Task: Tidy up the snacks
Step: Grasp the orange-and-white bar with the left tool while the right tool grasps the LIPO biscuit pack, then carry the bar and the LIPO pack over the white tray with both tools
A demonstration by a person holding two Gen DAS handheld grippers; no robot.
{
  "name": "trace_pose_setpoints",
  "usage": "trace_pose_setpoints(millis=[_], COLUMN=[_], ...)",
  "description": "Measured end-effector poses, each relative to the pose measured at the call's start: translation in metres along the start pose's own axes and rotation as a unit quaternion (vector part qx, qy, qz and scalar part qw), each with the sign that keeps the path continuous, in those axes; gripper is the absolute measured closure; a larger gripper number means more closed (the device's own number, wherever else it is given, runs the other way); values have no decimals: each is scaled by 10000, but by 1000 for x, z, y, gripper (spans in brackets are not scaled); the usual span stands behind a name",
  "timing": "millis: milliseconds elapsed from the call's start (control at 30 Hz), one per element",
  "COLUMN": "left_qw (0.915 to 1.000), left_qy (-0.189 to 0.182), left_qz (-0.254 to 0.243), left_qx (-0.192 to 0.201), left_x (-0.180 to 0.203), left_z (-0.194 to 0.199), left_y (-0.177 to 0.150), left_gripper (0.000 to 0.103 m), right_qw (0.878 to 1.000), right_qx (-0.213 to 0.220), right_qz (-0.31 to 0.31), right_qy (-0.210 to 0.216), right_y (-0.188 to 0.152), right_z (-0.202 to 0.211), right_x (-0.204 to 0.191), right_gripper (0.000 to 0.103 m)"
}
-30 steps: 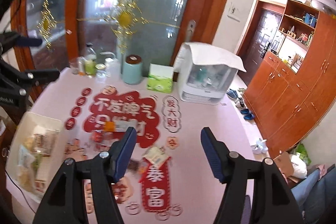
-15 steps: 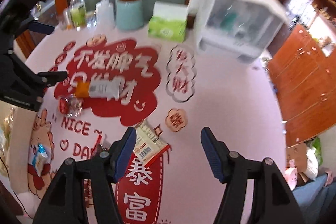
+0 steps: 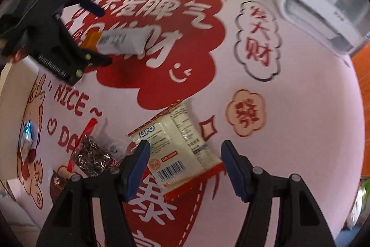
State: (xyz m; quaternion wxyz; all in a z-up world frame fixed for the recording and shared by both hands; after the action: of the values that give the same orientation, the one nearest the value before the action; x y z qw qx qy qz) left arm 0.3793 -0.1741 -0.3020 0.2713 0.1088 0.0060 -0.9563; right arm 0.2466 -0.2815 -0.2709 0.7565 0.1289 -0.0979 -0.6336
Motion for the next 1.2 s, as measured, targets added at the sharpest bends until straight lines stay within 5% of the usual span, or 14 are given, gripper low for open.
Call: trace_pose_setpoints(millis=[300,500,767,800,900,1200], left_qw=[9940,9945,9951,9952,9953,9902], left_qy=[-950,-963,-935,-919,-854,-928], left_qz=[531,303,175,179,314,991], left_qx=[122,271,277,284,335,337], left_x=[-17,-14,3,7,10,35], left_z=[-12,-7,4,6,9,33], left_y=[-6,-9,-6,-5,-8,-29], left_gripper=[8,21,61,62,66,73], right_qw=[9985,9966,9971,9973,9981,9982], right_qx=[33,-54,115,152,237,551], right_qz=[184,541,730,708,568,-232], right_qy=[518,627,154,147,78,-33], right_y=[4,-3,-3,-1,0,-6], right_z=[-11,-11,-17,-16,-14,8], right_x=[-10,-23,-31,-31,-30,-21], right_gripper=[33,33,38,48,57,58])
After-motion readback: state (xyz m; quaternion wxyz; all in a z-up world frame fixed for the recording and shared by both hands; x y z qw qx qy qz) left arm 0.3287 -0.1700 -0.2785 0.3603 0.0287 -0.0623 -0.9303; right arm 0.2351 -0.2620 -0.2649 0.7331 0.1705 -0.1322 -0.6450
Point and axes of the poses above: each gripper's, at about its wrist camera, not at the fingertips, and z roughly against the way its jaws point, x to its right, y to its top, the point moved 7 cm from there along -z, roughly the way its jaws point, and after that the axes turned 5 degrees about -z, right-handed, at the moved point
